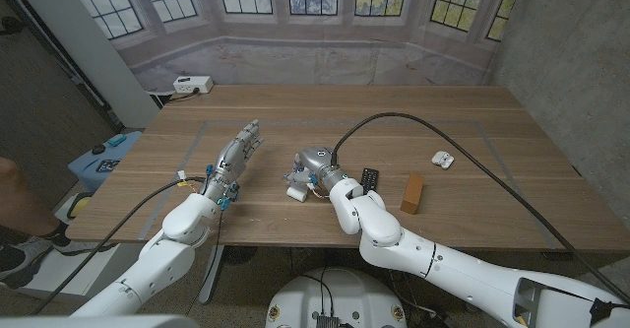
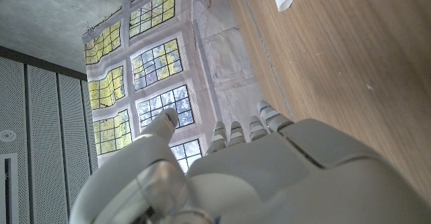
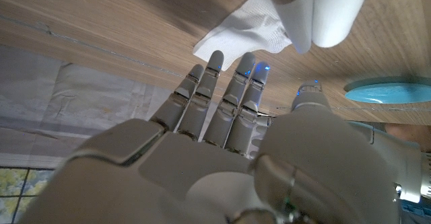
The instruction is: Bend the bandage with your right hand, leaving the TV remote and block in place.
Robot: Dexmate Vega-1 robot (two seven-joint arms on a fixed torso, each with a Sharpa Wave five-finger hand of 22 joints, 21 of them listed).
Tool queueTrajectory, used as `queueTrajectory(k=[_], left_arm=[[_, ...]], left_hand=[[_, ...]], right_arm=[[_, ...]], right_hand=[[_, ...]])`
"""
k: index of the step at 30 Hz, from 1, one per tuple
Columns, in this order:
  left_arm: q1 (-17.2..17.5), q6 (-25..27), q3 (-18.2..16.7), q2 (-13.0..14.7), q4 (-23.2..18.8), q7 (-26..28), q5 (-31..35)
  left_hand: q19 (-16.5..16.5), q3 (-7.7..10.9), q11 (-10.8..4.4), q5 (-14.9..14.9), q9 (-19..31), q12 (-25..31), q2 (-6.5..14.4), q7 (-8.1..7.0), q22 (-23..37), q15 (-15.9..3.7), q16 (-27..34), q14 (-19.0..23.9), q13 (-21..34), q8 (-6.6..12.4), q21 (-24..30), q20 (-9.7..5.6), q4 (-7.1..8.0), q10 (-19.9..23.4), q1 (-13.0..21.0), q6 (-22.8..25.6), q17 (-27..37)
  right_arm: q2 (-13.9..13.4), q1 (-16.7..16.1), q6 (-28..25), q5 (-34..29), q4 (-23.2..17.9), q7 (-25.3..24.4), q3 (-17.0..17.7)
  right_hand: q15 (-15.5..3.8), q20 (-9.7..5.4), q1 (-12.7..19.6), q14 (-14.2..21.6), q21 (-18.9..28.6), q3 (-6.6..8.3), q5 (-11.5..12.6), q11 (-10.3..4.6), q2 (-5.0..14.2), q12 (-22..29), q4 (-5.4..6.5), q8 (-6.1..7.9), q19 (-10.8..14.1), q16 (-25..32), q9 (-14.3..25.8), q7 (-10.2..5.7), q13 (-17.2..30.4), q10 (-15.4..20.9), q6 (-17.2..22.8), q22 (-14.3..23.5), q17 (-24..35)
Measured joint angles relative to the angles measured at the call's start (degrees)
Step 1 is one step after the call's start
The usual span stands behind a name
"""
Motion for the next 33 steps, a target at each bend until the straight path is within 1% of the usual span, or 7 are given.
queueTrajectory(k=[11, 15, 18, 20, 23, 30, 33], left_arm=[[-0.36, 0.00, -0.12, 0.20, 0.22, -0.46, -0.35], [-0.45, 0.00, -0.15, 0.28, 0.27, -0.66, -0.40], [-0.45, 0.00, -0.25, 0.38, 0.28, -0.72, -0.43], [-0.45, 0.00, -0.32, 0.47, 0.28, -0.76, -0.45], [-0.30, 0.00, -0.48, 0.60, 0.26, -0.81, -0.53], [0.00, 0.00, -0.75, 0.91, -0.07, -0.89, -0.70], [0.05, 0.00, -0.82, 1.04, -0.20, -1.03, -0.74]], left_hand=[[0.00, 0.00, 0.00, 0.00, 0.00, 0.00, -0.06, 0.00, 0.00, 0.00, 0.00, 0.00, 0.00, 0.00, 0.00, 0.00, 0.00, 0.00, 0.07, 0.00, 0.01], [0.00, 0.00, 0.00, 0.00, 0.00, 0.00, -0.06, 0.00, 0.00, 0.00, 0.00, 0.00, 0.00, 0.00, 0.00, 0.00, 0.00, 0.00, 0.06, 0.00, 0.01], [0.00, 0.00, 0.00, 0.00, 0.00, 0.00, -0.06, 0.00, 0.00, -0.01, 0.00, -0.01, 0.00, 0.00, 0.00, 0.00, 0.00, 0.00, 0.06, 0.00, 0.01], [0.00, 0.00, 0.00, 0.00, 0.00, 0.00, -0.06, 0.00, 0.00, 0.00, 0.00, -0.01, 0.00, 0.00, 0.00, 0.00, 0.00, 0.00, 0.06, 0.00, 0.01], [0.00, 0.00, 0.00, 0.00, 0.00, 0.00, -0.06, 0.00, 0.00, -0.01, 0.00, -0.01, 0.00, 0.00, 0.00, 0.00, 0.00, 0.00, 0.06, 0.00, 0.01], [0.00, 0.00, 0.00, 0.00, 0.00, 0.00, -0.06, 0.00, 0.00, -0.01, 0.00, -0.01, 0.00, 0.00, 0.00, 0.00, 0.00, -0.01, 0.06, 0.00, 0.01], [0.00, 0.00, -0.01, 0.00, 0.00, 0.00, -0.06, 0.00, 0.00, -0.01, 0.00, -0.01, 0.00, 0.00, 0.00, 0.00, 0.00, -0.01, 0.06, 0.00, 0.01]], right_arm=[[-0.06, 0.04, 0.29, -0.05, -0.91, 0.29, 0.47], [-0.06, -0.08, 0.32, -0.11, -1.18, 0.28, 0.74], [-0.04, -0.24, 0.43, -0.11, -1.34, 0.12, 0.93], [-0.01, -0.31, 0.50, -0.11, -1.42, 0.07, 1.04], [0.08, -0.42, 0.66, 0.02, -1.58, -0.10, 1.20], [0.26, -0.65, 0.95, 0.40, -2.03, -0.34, 1.49], [0.29, -0.71, 1.06, 0.61, -2.36, -0.41, 1.66]], right_hand=[[0.29, 0.19, -0.18, -0.94, 0.03, -0.31, 0.00, -0.13, 0.10, -0.44, -0.01, 0.00, -0.19, -0.41, 0.01, -0.07, -0.01, -1.35, -0.98, 0.00, -0.01], [0.33, 0.18, -0.16, -1.56, 0.03, 0.12, 0.40, -0.05, 0.11, -1.07, -0.43, -0.40, -0.16, -0.44, 0.01, -0.14, -0.09, -2.33, -2.07, 0.00, 0.13], [0.40, 0.81, 0.16, -1.63, 0.26, 0.05, 0.40, 0.15, 0.43, -1.72, -1.00, -0.40, 0.88, -0.63, 0.01, -0.18, -0.19, -3.59, -2.67, 0.00, 0.14], [0.49, 1.20, 0.21, -2.16, 0.26, 0.09, 0.40, 0.42, 0.48, -1.97, -1.04, -0.40, 1.28, -0.63, 0.01, -0.28, -0.43, -4.12, -3.21, 0.26, 0.10], [0.65, 1.18, 0.04, -2.73, 0.71, 0.33, 0.40, 0.13, 0.65, -2.69, -1.28, -0.58, 1.69, -0.73, 0.01, -0.26, -0.54, -5.18, -4.42, 0.30, 0.10], [0.93, 1.91, 0.27, -6.08, 0.71, 0.10, 0.40, 0.34, 0.87, -4.88, -2.15, -0.83, 2.61, -1.95, -0.28, -0.31, -1.45, -9.32, -8.61, 0.30, -0.17], [0.92, 2.12, 0.27, -6.71, 0.71, 0.33, 0.40, 0.59, 0.87, -5.10, -2.39, -0.83, 2.82, -2.21, -0.27, -0.45, -1.73, -10.13, -9.55, 0.30, -0.43]])
